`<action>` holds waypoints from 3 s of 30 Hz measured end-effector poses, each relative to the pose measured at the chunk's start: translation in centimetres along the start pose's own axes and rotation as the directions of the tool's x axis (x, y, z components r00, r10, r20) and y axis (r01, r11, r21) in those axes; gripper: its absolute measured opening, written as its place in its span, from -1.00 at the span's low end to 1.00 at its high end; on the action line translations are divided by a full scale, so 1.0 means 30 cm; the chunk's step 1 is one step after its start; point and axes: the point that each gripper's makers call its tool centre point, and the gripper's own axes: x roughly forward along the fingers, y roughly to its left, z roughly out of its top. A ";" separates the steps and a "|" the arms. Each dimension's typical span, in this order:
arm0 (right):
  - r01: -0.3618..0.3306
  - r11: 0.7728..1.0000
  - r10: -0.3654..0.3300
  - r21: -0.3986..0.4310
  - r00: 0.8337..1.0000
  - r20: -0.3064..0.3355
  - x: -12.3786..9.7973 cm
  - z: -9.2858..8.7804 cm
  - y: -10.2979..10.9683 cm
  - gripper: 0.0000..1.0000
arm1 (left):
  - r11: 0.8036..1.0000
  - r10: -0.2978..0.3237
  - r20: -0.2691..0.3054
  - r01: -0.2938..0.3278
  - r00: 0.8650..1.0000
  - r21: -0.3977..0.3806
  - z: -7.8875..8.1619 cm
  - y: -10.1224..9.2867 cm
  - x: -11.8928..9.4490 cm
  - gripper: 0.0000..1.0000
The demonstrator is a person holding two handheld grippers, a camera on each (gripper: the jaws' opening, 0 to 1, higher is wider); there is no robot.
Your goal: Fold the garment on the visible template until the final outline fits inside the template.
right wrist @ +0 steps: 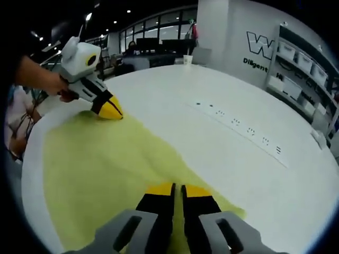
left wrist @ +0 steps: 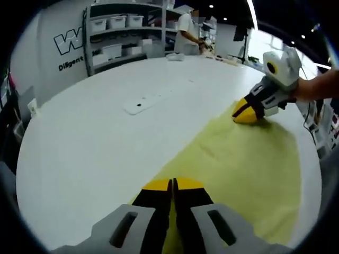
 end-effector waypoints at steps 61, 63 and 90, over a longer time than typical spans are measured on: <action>0.057 0.997 -0.061 0.052 0.995 0.083 -0.239 -0.179 0.093 -0.84 | 0.978 0.183 0.069 -0.189 0.981 0.088 -0.191 -0.020 -0.295 -0.74; 0.052 0.997 -0.056 0.048 0.995 0.085 -0.247 -0.193 0.112 -0.86 | 0.984 0.147 0.078 -0.154 0.986 0.088 -0.191 -0.065 -0.299 -0.72; 0.034 0.996 -0.045 0.082 0.990 0.132 -0.397 -0.261 0.267 -0.89 | 0.987 0.153 0.089 -0.157 0.984 0.031 -0.314 -0.248 -0.421 -0.59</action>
